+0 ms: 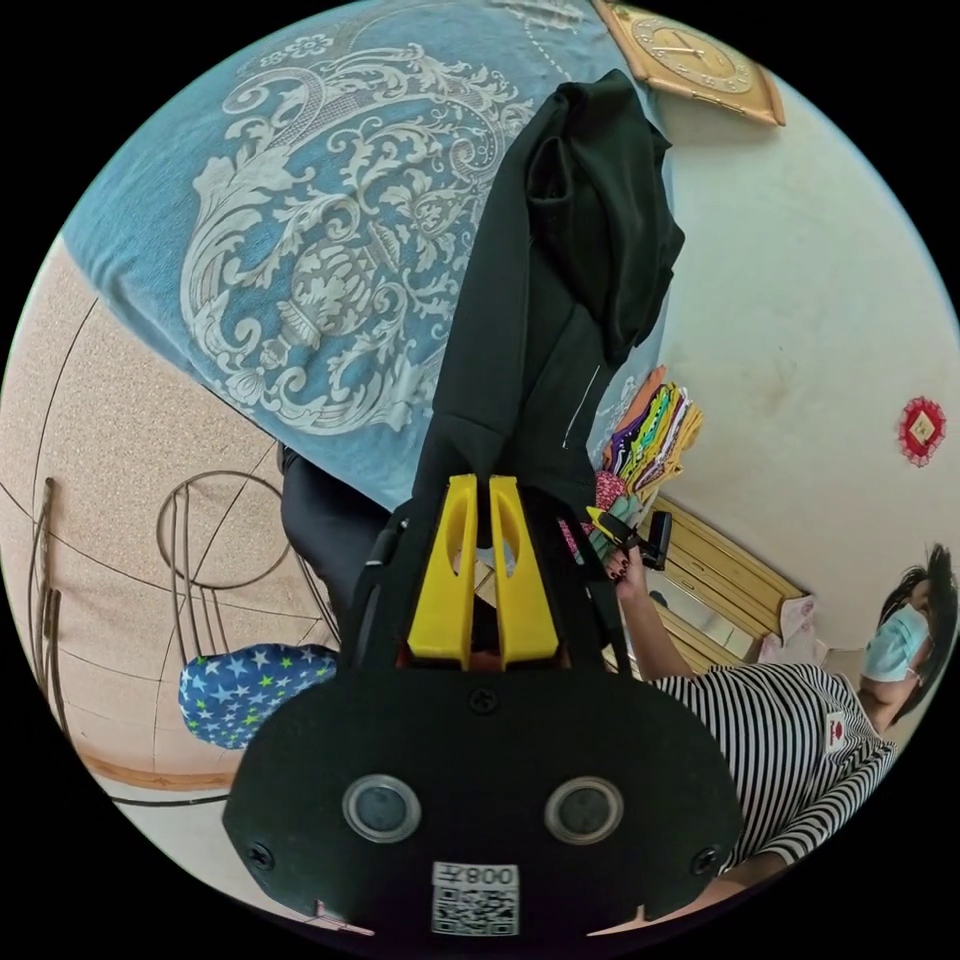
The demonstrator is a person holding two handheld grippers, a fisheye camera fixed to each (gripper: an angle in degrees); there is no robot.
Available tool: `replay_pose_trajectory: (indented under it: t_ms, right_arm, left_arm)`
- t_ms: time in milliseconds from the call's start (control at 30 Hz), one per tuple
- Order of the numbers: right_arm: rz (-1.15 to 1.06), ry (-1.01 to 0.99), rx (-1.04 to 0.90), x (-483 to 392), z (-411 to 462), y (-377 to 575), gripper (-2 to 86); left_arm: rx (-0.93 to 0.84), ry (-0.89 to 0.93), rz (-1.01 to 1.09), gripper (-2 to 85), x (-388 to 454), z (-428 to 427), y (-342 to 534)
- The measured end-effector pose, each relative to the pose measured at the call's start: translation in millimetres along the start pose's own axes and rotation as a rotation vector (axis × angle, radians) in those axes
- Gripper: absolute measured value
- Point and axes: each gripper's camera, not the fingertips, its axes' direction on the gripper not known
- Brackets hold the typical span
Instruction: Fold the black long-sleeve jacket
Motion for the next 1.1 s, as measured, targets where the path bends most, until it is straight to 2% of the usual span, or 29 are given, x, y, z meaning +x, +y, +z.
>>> replay_pose_trajectory:
  t_ms: [533, 833, 1100]
  right_arm:
    - [-0.067, -0.075, 0.067, -33, -80, -82, 1.3]
    - [-0.191, -0.089, 0.16, -82, -149, -164, 1.3]
    - [-0.276, -0.076, 0.245, -125, -210, -268, 1.4]
  left_arm:
    - [0.056, 0.15, 0.057, 2.4, 44, -15, -76]
    - [0.137, 0.218, 0.175, 2.4, 104, -35, -176]
    - [0.237, 0.25, 0.257, 2.5, 162, -56, -303]
